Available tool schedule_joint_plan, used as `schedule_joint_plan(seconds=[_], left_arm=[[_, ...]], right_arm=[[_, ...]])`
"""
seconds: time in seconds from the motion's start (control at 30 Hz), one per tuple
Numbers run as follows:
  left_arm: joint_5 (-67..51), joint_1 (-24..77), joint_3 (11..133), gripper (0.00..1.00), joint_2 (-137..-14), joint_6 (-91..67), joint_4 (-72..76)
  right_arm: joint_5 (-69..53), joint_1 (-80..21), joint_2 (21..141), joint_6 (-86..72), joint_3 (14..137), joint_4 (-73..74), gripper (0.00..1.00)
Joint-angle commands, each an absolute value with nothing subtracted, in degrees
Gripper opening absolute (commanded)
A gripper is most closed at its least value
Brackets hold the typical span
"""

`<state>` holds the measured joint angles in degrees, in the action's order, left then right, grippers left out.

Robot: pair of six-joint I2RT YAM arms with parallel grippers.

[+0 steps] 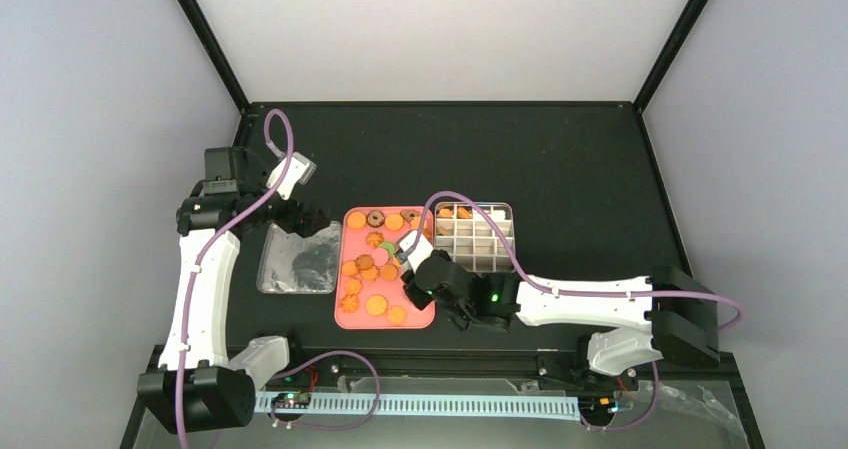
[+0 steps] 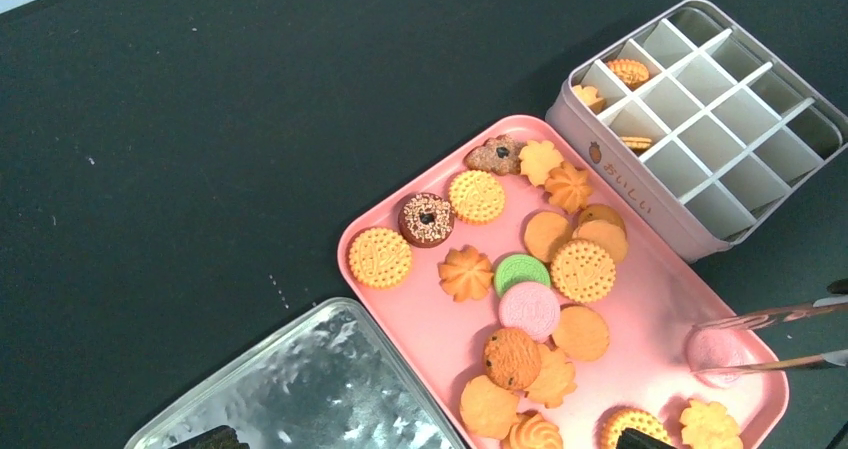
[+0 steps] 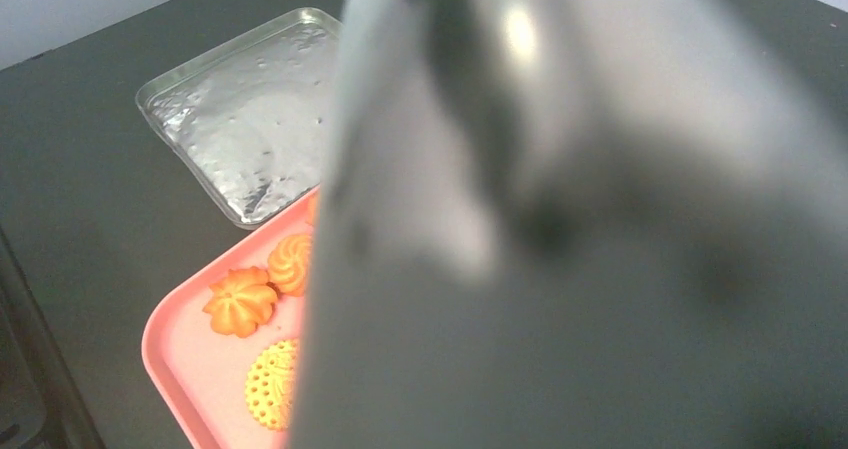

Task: Pack the cookies
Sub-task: Pick up the fake cookies from the plate.

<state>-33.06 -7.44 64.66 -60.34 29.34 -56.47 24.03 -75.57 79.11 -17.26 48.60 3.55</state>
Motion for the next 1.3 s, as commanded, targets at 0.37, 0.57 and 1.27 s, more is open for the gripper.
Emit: schedule_joint_plan(seconds=[0.37,0.57,1.27], left_arm=[[-37.1,-7.8,64.7,0.99,-59.4,29.1,-56.4],[-37.4,-7.8,64.9,0.99,-59.5,29.2,-56.7],[-37.5,-7.9,65.0,0.99,-59.6,30.1,-57.8]], right_arm=[[26.4,-75.7,78.5,-17.7,47.7,4.2,0.50],[23.9,-75.7,79.4,-18.5,47.1,3.3,0.50],[23.9,-74.0,77.6,-15.6,51.6,6.7,0.12]])
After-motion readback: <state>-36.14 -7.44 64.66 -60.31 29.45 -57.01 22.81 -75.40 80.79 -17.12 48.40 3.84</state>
